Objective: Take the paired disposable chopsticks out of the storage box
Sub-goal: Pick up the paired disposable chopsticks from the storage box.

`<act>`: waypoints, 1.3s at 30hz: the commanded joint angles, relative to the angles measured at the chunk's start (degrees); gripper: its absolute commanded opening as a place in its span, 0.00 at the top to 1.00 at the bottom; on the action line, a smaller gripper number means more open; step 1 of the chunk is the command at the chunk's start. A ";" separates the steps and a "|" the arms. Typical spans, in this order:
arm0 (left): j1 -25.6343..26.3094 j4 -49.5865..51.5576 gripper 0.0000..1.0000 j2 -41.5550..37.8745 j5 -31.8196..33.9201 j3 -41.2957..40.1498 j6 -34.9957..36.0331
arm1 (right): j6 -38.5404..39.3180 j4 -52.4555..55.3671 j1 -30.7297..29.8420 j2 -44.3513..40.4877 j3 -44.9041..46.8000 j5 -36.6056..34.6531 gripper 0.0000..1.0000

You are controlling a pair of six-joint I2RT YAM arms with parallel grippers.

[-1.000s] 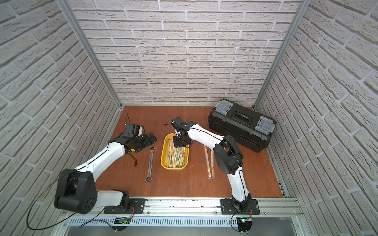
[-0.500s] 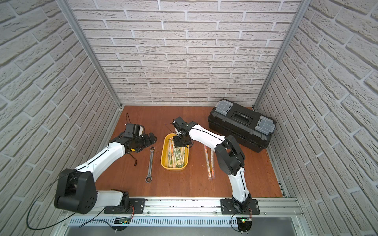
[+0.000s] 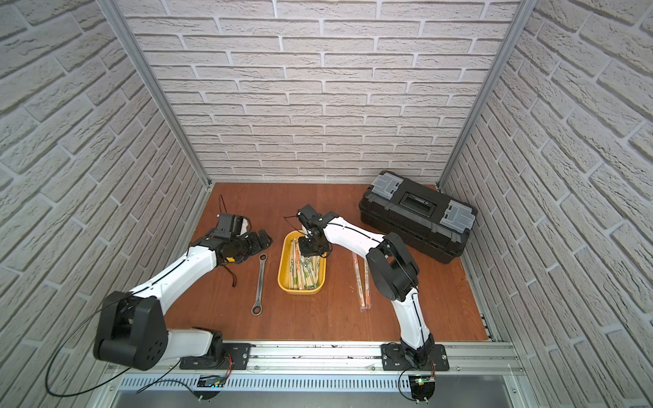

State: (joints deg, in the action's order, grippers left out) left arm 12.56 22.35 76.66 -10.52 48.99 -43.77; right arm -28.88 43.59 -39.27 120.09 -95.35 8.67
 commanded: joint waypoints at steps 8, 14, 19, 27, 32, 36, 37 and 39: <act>0.28 -1.12 0.02 -0.29 0.26 0.38 -0.29 | 1.12 1.50 -0.40 4.15 -1.59 -1.70 0.73; 0.37 -1.11 0.02 -0.42 0.33 0.36 -0.30 | 1.25 1.60 -0.46 4.20 -1.69 -1.14 0.83; 0.36 -1.12 0.02 -0.47 0.22 0.42 -0.35 | 1.09 1.68 -0.38 1.68 -1.00 -1.12 0.91; 0.50 -0.75 0.02 -0.29 0.17 1.08 -0.11 | 0.20 1.91 -0.29 -4.27 0.06 -2.22 0.92; 0.77 -0.48 0.02 0.13 0.23 1.75 0.09 | -0.11 2.03 0.21 -6.67 0.54 -2.86 0.92; 1.15 -0.07 0.02 0.15 0.34 2.49 0.43 | -0.67 1.49 1.43 -11.53 2.93 -3.15 0.92; 1.31 0.17 0.02 0.19 0.49 2.81 0.59 | -0.80 1.32 2.00 -12.70 4.05 -3.19 0.92; 1.76 0.54 0.02 0.39 0.74 3.47 0.92 | -1.01 1.08 3.25 -15.17 6.60 -3.61 0.92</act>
State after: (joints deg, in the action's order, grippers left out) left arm 13.65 22.85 76.73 -10.37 50.39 -43.59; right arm -28.93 44.99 -37.69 108.64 -91.31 6.22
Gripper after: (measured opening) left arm 0.983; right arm 0.083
